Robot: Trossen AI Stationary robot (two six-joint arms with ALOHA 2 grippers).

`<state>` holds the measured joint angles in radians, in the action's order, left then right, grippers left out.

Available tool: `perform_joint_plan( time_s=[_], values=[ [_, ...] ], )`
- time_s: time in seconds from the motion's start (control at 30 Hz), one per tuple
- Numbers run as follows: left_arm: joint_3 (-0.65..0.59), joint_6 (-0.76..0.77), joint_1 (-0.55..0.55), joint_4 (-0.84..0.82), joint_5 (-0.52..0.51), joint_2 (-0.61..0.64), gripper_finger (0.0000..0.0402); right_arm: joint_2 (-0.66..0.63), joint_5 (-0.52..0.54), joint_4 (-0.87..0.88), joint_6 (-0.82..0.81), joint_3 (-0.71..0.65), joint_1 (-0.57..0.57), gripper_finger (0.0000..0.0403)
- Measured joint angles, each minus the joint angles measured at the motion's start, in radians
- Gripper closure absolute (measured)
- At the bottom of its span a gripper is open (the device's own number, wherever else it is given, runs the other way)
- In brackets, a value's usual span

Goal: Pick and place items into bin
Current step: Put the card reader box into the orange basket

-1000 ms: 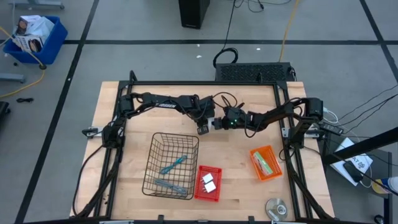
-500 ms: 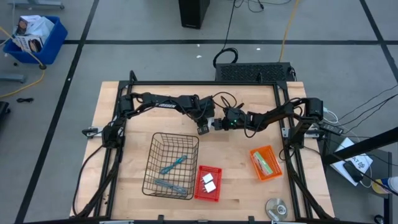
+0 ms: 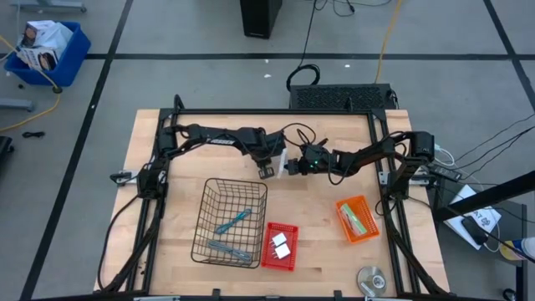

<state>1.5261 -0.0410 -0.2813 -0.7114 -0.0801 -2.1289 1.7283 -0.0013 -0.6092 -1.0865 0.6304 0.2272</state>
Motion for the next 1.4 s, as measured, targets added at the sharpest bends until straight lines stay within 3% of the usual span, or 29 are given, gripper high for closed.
perform_joint_plan(
  time_s=[0.13,0.4,0.67,0.83,1.1,1.4],
  values=[
    [0.000,0.002,-0.005,-0.016,-0.049,0.005,0.0371,0.000,0.000,0.001,0.000,0.000,0.000,0.0335],
    [0.000,-0.006,-0.023,-0.011,-0.043,0.060,0.0371,0.000,0.000,0.025,0.027,0.001,0.002,0.0335],
    [-0.020,-0.054,-0.079,0.025,0.229,0.165,0.0371,-0.001,-0.054,0.093,0.038,0.001,0.002,0.0335],
    [-0.136,-0.053,-0.109,0.174,0.269,0.328,0.0371,-0.001,-0.055,0.104,0.074,0.001,0.000,0.0335],
    [-0.410,-0.027,-0.135,0.396,0.260,0.699,0.0371,-0.003,-0.056,0.158,0.088,0.003,0.000,0.0335],
    [-0.705,0.005,-0.139,0.625,0.235,1.052,0.0371,-0.052,-0.134,0.217,0.059,-0.002,-0.006,0.0339]
  ],
)
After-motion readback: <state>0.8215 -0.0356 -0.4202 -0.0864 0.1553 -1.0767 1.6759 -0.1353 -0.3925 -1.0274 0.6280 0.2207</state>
